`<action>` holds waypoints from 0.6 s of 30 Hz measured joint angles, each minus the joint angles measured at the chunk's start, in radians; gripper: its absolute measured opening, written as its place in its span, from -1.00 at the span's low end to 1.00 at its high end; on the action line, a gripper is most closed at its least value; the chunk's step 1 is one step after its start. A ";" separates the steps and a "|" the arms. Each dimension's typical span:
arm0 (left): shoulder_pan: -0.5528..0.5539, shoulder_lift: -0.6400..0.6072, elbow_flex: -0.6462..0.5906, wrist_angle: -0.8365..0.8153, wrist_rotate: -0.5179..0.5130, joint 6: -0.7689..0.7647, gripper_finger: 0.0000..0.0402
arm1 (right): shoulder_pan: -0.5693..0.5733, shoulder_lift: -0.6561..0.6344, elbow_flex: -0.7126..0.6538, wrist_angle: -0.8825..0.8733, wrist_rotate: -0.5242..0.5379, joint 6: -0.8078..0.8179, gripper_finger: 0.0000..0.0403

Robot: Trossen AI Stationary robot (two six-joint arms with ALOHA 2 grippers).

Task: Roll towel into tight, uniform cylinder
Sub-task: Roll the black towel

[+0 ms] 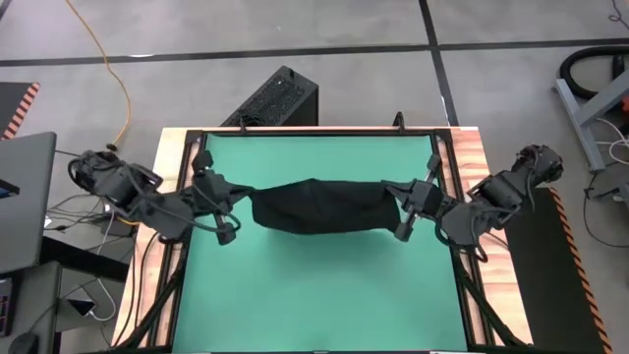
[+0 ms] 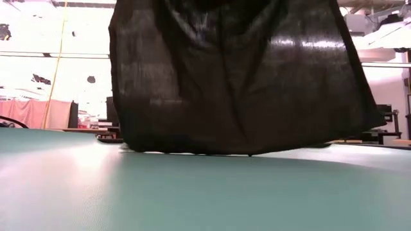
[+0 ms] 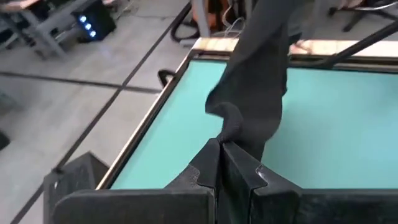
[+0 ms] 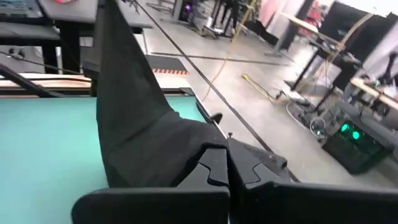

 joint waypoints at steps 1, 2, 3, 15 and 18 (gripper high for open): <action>-0.001 0.008 0.034 -0.011 0.001 0.007 -1.00 | 0.004 0.000 0.003 0.000 0.013 -0.007 -0.99; 0.000 0.015 0.064 -0.025 -0.003 0.009 -1.00 | 0.004 0.000 0.005 -0.002 0.028 -0.007 -0.99; 0.006 0.021 0.096 -0.053 -0.006 0.009 -1.00 | 0.001 0.000 0.006 -0.005 0.044 -0.009 -0.99; 0.223 0.091 0.248 -0.406 0.006 -0.097 -1.00 | -0.191 0.014 -0.018 -0.281 0.017 0.229 -0.99; 0.277 0.104 0.166 -0.402 0.020 -0.083 -1.00 | -0.247 0.025 -0.077 -0.347 -0.007 0.324 -0.99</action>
